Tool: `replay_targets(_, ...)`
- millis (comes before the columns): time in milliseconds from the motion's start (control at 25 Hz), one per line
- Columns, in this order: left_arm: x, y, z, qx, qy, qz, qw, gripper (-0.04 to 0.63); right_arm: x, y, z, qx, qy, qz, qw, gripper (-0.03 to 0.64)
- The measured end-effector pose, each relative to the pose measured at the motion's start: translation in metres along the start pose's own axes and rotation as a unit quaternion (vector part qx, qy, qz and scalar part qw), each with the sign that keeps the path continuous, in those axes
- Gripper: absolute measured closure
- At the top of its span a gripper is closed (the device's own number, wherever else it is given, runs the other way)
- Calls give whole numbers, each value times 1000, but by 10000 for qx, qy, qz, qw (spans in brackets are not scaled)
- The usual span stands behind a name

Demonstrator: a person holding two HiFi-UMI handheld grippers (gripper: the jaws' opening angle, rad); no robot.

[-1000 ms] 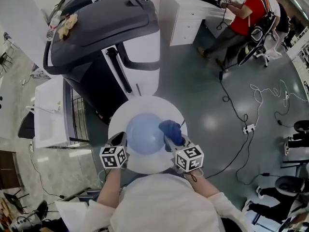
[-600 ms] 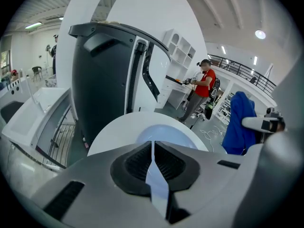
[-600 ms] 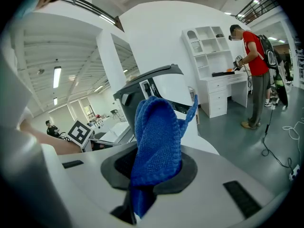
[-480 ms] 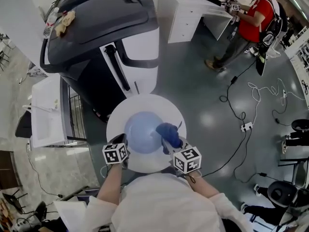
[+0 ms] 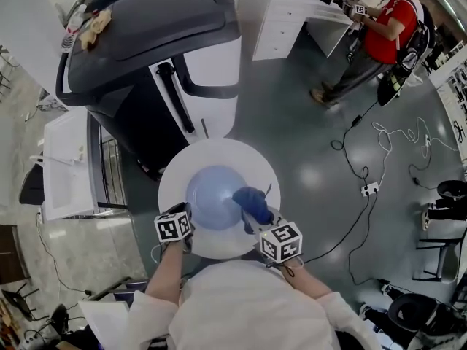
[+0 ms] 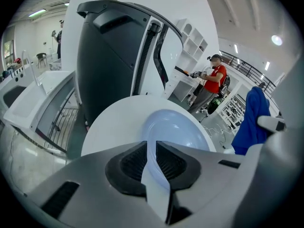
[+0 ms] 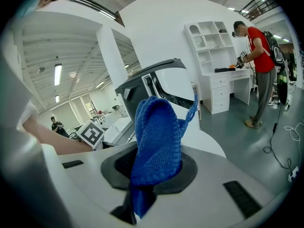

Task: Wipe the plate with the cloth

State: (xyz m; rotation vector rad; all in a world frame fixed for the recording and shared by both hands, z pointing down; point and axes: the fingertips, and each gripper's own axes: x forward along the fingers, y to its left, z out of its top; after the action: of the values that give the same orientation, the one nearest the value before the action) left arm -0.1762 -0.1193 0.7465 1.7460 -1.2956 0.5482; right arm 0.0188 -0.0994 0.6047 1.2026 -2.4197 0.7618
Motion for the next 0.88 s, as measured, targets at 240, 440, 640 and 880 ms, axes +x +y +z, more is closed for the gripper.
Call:
replay_targets(240, 13, 6, -11, -340, 158, -90, 9993, 403, 2, -1, -4, -5, 76, -32, 10000, 531)
replay_targets(440, 26, 11, -21, -541, 386, -80, 9978, 368, 3, -3, -6, -5, 124, -52, 9999, 531)
replay_targets(640, 40, 13, -29, -815, 586, -130, 9949, 367, 4, -7, -7, -6, 156, -110, 9998, 531)
replay_targets(880, 45, 19, -36, -779, 721, 53, 9943, 367, 1, -14, -11, 36, 139, -189, 9997, 531)
